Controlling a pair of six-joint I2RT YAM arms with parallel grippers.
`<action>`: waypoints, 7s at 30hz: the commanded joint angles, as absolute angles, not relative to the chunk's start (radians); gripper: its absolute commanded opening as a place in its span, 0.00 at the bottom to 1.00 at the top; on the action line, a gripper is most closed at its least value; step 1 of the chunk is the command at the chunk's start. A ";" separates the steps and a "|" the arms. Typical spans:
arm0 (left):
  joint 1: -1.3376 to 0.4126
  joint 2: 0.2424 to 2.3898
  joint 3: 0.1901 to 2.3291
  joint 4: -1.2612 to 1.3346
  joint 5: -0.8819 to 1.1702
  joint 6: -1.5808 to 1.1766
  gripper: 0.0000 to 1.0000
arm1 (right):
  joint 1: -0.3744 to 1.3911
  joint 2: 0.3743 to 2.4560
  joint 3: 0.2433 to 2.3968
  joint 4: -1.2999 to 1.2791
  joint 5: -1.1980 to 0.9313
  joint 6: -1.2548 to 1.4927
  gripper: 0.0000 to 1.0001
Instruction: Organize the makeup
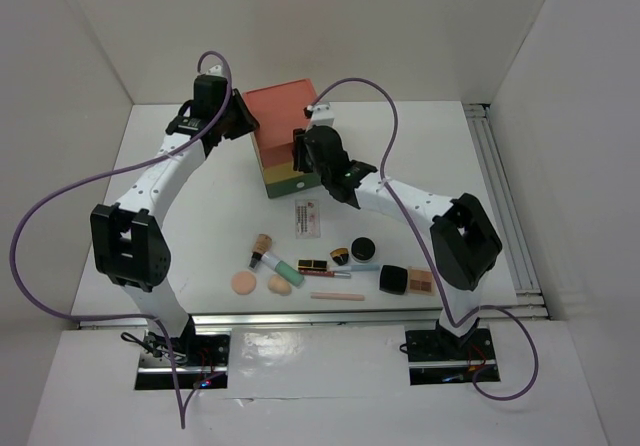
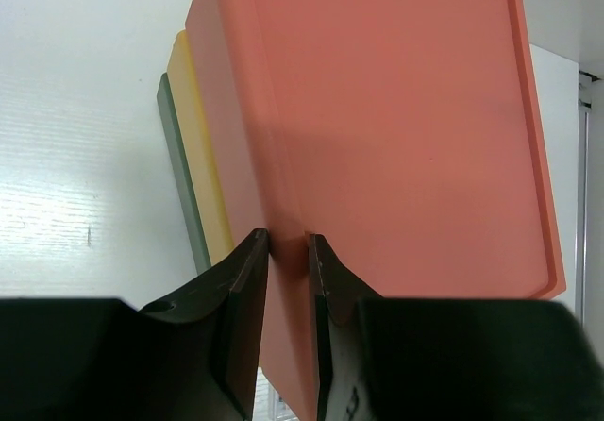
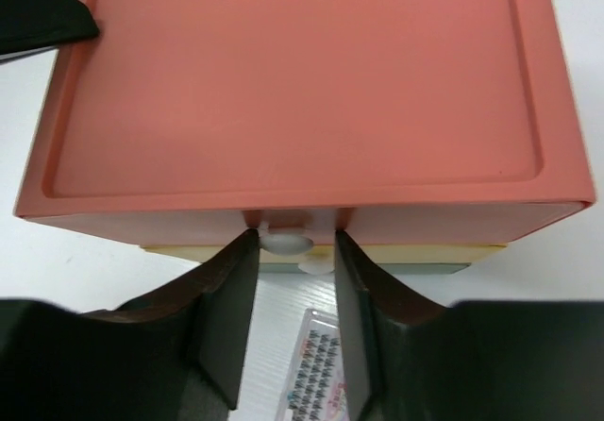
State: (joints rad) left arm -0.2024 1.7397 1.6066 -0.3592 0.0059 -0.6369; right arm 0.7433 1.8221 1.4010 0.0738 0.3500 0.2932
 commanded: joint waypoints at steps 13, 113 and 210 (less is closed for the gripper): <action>-0.215 1.776 1.603 -0.436 0.031 -0.641 0.22 | 0.721 1.697 1.316 0.130 0.268 0.293 0.02; -0.272 0.844 0.858 -0.946 -0.150 -0.917 1.00 | 1.016 1.437 1.318 -0.156 0.388 -0.048 0.01; -0.549 1.600 1.796 -0.678 -0.164 -0.670 1.00 | 0.633 0.942 0.851 -0.522 0.201 0.322 0.94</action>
State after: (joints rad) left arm -0.5362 1.6794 1.7657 -0.6937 -0.1677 -0.7006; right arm 0.5560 0.9447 0.8768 -0.5358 0.2409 0.3515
